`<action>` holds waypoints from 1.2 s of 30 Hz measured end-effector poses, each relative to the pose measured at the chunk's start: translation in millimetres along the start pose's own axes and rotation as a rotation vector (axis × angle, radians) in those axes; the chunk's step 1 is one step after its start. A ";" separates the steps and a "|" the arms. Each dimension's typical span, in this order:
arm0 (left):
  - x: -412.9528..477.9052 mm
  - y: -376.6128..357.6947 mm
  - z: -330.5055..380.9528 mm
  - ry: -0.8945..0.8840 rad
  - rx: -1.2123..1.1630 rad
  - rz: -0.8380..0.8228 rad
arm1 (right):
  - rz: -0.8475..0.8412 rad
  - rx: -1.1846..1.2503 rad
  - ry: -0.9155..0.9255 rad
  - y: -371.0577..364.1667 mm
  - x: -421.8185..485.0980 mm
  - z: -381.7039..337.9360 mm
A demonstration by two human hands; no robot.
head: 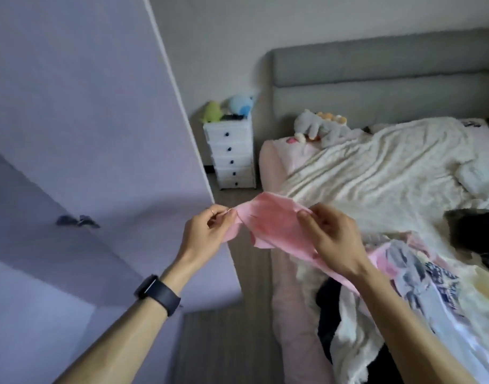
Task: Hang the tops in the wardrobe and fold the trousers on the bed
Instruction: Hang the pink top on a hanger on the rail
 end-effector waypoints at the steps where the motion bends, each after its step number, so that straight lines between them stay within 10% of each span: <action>1: -16.8 26.8 -9.1 0.007 0.010 0.018 | -0.065 0.001 0.003 -25.7 -6.7 -10.6; 10: -106.9 176.4 -68.4 0.182 0.072 0.083 | -0.384 -0.246 0.162 -204.1 -36.3 -91.1; 27: -175.5 283.6 -106.9 0.493 -0.242 0.665 | -1.064 0.266 0.254 -388.2 -35.6 -251.8; 36: -250.4 296.2 -122.0 0.759 0.450 0.595 | -1.237 0.269 0.254 -426.1 -58.4 -280.1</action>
Point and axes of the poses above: each hand's wrist, its own x-axis towards the middle knuckle, its own y-axis out of the back of the hand, z = x × y, the point moved 6 cm from there along x, towards the middle knuckle, and after that the axes turned 13 degrees about -y, right-handed, at the moved point
